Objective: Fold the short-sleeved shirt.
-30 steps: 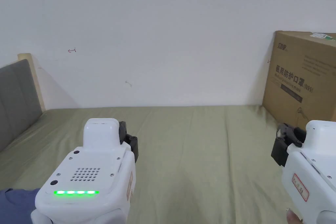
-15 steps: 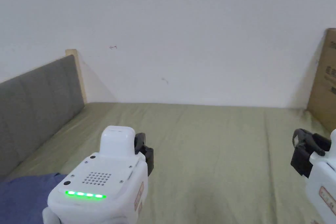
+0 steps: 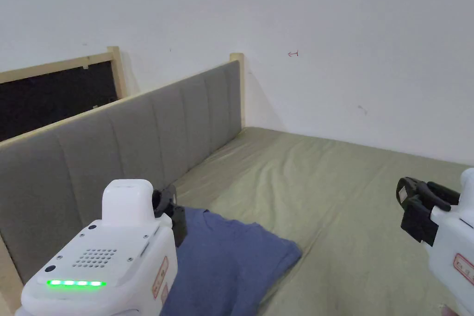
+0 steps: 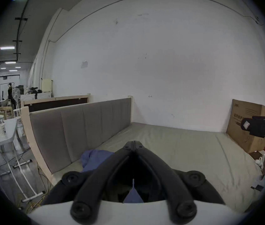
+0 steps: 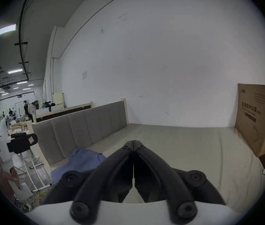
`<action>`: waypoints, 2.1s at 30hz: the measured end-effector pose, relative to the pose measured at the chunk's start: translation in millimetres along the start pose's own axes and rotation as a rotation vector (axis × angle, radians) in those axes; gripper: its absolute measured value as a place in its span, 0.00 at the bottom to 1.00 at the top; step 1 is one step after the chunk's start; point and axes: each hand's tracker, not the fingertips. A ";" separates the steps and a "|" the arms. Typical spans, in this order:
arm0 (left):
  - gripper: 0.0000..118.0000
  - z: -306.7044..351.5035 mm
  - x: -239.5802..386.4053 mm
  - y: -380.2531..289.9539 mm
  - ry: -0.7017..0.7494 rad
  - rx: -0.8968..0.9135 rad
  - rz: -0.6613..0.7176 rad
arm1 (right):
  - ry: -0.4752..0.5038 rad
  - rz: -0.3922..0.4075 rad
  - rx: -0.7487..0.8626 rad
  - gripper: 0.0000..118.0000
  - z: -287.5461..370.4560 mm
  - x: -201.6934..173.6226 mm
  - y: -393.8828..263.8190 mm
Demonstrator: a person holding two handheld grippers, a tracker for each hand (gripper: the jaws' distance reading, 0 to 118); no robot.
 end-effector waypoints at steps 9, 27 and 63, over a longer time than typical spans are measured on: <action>0.00 -85.3 -39.2 8.1 -0.023 -0.168 0.056 | -0.042 -0.029 -0.089 0.00 3.3 36.0 -14.3; 1.00 -320.6 -60.5 -230.4 -0.028 -1.170 -0.001 | -0.256 -0.135 -0.334 0.00 -12.1 111.7 -89.6; 0.00 -60.6 146.7 181.7 -0.689 -0.115 -0.094 | -0.378 -0.180 0.026 0.00 138.8 135.4 4.2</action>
